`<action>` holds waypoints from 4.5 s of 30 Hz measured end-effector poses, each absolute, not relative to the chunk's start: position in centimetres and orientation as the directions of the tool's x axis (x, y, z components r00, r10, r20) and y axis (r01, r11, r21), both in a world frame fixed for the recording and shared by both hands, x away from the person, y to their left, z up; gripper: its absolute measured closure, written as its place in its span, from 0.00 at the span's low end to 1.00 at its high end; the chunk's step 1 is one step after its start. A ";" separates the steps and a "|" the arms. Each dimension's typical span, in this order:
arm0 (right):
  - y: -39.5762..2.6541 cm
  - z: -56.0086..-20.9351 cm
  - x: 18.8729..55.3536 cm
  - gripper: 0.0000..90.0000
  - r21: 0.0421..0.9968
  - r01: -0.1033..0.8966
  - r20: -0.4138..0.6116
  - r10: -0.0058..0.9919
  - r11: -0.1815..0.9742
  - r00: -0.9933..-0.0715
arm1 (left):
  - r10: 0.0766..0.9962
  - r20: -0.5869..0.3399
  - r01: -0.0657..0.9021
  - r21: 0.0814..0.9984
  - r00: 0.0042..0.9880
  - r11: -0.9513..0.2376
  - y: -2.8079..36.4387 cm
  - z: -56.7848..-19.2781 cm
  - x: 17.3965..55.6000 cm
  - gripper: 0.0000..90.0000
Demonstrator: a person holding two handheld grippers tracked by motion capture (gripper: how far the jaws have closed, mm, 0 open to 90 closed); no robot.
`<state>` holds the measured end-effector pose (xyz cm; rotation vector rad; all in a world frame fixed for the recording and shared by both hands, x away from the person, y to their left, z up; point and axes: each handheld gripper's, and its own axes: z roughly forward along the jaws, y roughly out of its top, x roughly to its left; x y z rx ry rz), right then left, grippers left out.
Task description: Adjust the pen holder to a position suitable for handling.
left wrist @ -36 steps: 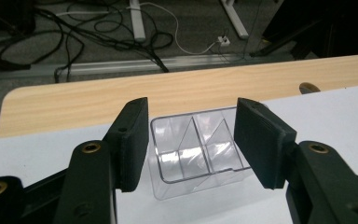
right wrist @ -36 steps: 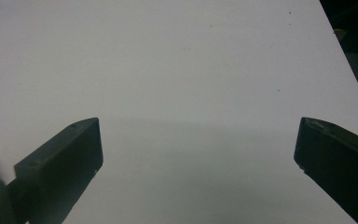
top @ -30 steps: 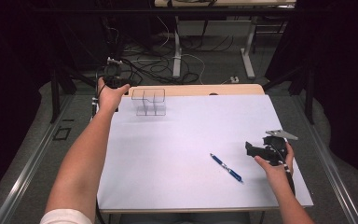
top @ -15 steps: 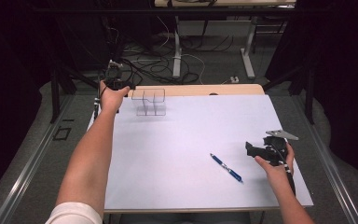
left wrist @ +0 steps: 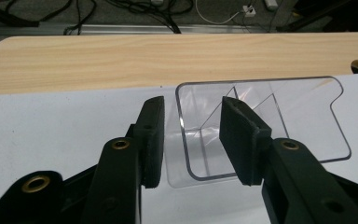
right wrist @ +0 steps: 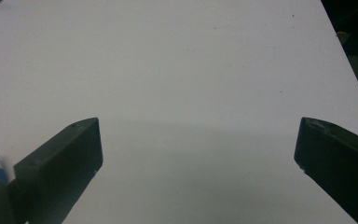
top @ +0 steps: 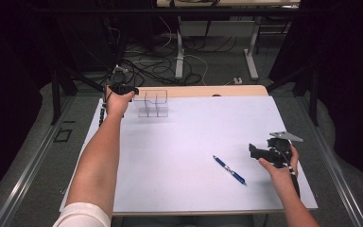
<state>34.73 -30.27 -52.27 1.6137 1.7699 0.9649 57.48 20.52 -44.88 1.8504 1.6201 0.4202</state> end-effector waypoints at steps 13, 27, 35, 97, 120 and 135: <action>-30.3 -52.3 34.7 0.01 0.806 0.591 0.069 0.989 0.022 -0.132 | 0.974 -0.152 0.817 0.574 0.167 -0.051 20.5 -45.6 57.8 0.74; -30.3 -52.3 34.8 0.01 0.803 0.596 0.070 0.989 0.024 -0.134 | 0.972 -0.189 0.852 0.523 0.137 -0.019 20.6 -45.9 58.0 0.86; -30.4 -52.4 34.8 0.01 0.804 0.594 0.066 0.988 0.030 -0.140 | 0.976 -0.178 0.861 0.508 0.128 -0.020 20.2 -45.9 57.9 0.95; -30.6 -52.4 34.8 0.01 0.797 0.604 0.105 0.984 0.002 -0.143 | 0.976 -0.216 0.928 0.371 0.042 0.042 9.5 -44.2 51.9 0.99; -30.6 -52.6 34.9 0.01 0.797 0.604 0.096 0.984 0.016 -0.153 | 0.960 -0.277 0.934 0.353 0.049 0.054 8.3 -45.1 51.5 0.95; -30.6 -52.4 34.9 0.01 0.800 0.600 0.098 0.983 0.014 -0.154 | 0.939 -0.323 0.916 0.401 0.117 0.023 9.1 -45.0 51.3 0.83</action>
